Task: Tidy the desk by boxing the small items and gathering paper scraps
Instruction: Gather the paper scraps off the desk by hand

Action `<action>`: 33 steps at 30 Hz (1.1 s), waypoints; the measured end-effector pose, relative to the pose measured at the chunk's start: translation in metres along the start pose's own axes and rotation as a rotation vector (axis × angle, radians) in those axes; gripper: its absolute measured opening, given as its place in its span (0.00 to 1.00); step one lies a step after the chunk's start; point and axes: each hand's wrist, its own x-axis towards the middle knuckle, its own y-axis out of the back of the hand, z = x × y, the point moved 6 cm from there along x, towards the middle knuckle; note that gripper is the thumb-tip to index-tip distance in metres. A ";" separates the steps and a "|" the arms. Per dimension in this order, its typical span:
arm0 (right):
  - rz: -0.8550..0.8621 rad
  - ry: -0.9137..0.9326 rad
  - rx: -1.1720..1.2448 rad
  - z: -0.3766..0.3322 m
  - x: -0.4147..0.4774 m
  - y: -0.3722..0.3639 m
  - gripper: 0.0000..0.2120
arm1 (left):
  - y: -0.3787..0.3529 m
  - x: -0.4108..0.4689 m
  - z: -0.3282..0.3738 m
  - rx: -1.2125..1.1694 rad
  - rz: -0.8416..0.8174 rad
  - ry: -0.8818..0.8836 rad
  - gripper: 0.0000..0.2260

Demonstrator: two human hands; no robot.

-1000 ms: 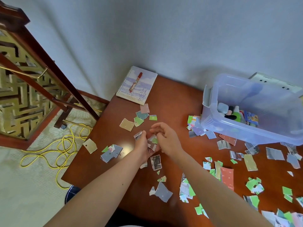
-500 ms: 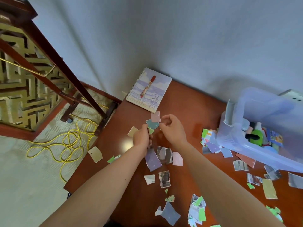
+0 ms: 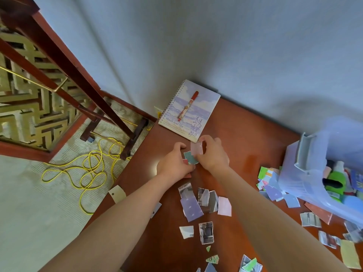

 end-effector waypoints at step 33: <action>-0.060 0.022 -0.156 0.001 -0.022 0.007 0.16 | -0.006 -0.003 -0.007 0.100 0.006 0.075 0.15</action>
